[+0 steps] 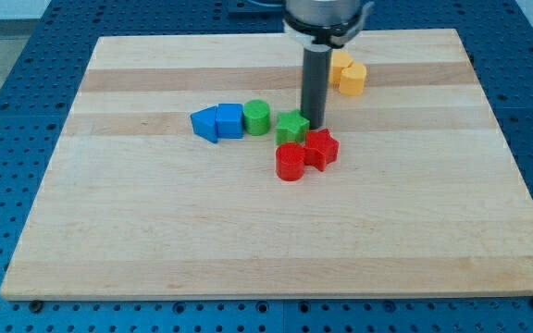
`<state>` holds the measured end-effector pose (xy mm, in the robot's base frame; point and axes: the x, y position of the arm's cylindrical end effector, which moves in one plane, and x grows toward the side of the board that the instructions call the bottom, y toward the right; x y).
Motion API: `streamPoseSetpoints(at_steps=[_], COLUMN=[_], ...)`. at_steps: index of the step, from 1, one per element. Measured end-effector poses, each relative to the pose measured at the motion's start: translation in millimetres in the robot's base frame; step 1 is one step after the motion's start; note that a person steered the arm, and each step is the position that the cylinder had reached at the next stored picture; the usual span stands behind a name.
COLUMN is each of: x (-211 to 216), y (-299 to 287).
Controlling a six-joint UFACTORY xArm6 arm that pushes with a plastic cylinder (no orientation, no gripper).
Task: Place the arm below the red circle
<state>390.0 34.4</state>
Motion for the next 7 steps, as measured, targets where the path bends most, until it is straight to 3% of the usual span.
streamPoseSetpoints(at_steps=[2,4,7], x=[-0.8,0.0,11.1], y=[-30.7,23.5,34.0])
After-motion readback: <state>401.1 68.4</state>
